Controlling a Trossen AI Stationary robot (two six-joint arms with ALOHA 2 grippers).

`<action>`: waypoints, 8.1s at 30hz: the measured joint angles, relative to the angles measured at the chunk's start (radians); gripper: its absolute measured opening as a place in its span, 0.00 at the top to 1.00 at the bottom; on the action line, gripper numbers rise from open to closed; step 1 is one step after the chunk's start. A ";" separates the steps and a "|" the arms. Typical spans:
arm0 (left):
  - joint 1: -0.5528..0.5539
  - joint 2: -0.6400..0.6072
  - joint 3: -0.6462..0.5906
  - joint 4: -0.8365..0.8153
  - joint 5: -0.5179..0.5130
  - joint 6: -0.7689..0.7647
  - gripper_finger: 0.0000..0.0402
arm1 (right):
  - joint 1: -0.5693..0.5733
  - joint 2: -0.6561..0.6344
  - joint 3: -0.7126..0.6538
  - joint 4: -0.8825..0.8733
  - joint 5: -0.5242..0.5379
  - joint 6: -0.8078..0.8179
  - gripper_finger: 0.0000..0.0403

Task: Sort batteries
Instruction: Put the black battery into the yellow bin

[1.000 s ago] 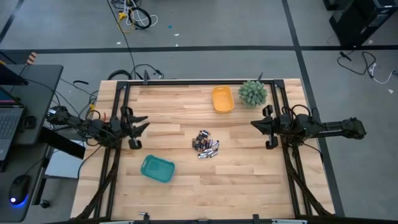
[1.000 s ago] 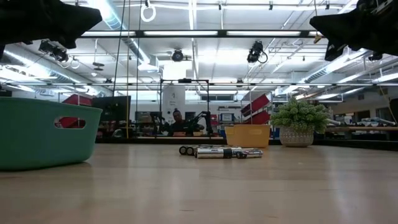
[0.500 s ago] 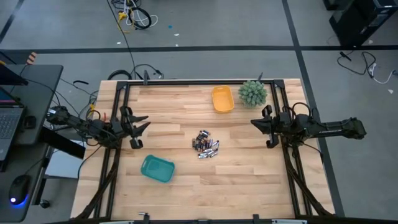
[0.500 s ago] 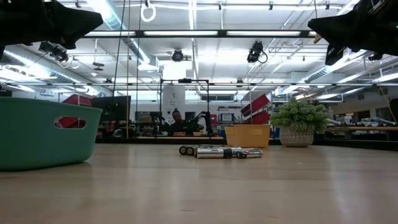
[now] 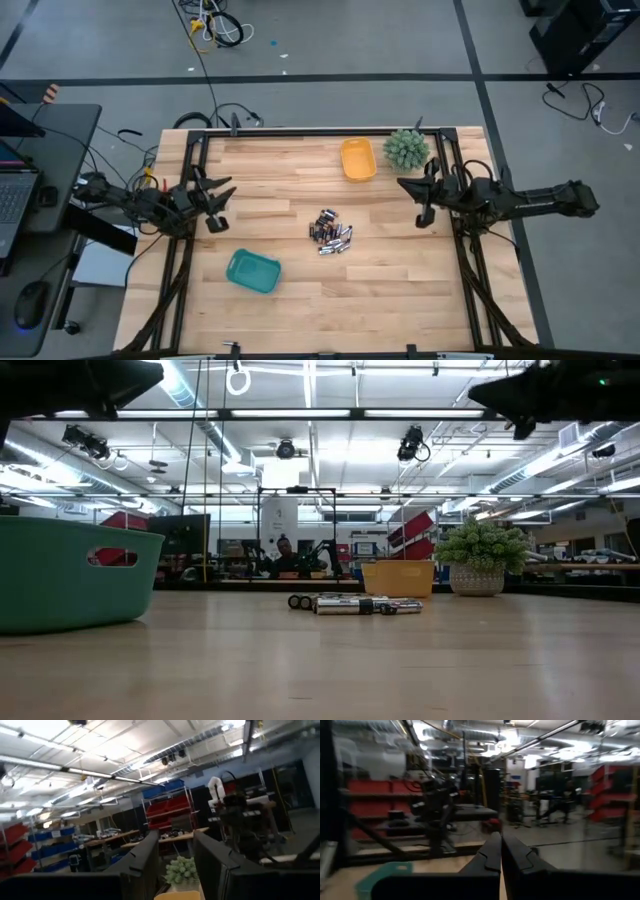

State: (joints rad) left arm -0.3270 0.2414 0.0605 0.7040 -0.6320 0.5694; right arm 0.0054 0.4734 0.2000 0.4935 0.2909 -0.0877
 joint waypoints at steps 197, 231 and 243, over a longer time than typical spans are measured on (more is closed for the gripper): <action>0.370 0.695 0.316 -0.333 0.297 -0.704 0.70 | -0.034 1.341 0.768 -0.631 -0.061 0.053 0.61; 0.371 0.695 0.316 -0.332 0.297 -0.705 0.70 | -0.046 1.341 0.768 -0.596 -0.069 0.060 0.61; 0.371 0.695 0.316 -0.305 0.297 -0.709 0.70 | -0.046 1.341 0.768 -0.598 -0.052 0.023 0.61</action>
State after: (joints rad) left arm 0.0437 0.9360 0.3767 0.3992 -0.3355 -0.1398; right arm -0.0402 1.8145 0.9684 -0.1046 0.2388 -0.0649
